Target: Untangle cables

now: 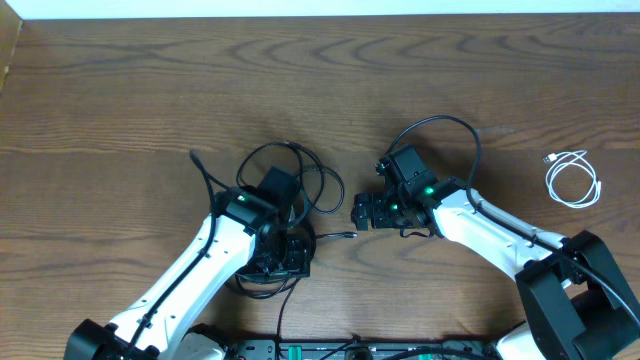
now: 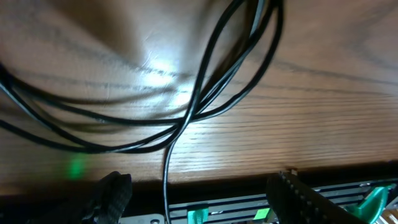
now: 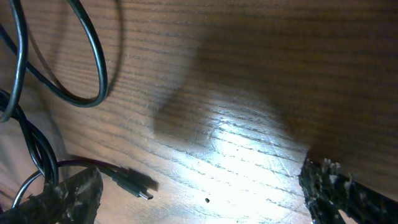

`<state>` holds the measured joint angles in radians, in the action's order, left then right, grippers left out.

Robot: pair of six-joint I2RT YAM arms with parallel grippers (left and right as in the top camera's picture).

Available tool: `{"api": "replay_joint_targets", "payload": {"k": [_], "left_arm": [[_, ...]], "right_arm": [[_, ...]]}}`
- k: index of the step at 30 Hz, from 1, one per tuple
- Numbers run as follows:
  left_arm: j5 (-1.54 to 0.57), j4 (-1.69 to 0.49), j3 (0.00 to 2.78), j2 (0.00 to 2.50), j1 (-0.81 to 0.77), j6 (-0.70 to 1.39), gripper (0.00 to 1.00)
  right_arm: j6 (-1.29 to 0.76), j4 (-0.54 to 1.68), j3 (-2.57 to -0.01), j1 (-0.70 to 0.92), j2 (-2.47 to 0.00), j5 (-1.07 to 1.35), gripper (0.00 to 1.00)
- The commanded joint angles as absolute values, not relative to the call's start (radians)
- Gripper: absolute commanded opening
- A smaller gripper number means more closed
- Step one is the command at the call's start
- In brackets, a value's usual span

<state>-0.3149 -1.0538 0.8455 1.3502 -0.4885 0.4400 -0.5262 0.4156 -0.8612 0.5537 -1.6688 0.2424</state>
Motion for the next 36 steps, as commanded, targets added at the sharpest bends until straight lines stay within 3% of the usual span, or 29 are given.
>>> {"api": "replay_joint_targets", "payload": {"k": [1, 36], "left_arm": [[-0.302, -1.061, 0.818, 1.352, -0.493, 0.466, 0.75], [-0.225, -1.004, 0.812, 1.352, -0.493, 0.495, 0.75]], "right_arm": [[-0.522, 0.427, -0.848, 0.553, -1.683, 0.234, 0.99], [-0.523, 0.427, -0.848, 0.551, -1.683, 0.268, 0.99]]}}
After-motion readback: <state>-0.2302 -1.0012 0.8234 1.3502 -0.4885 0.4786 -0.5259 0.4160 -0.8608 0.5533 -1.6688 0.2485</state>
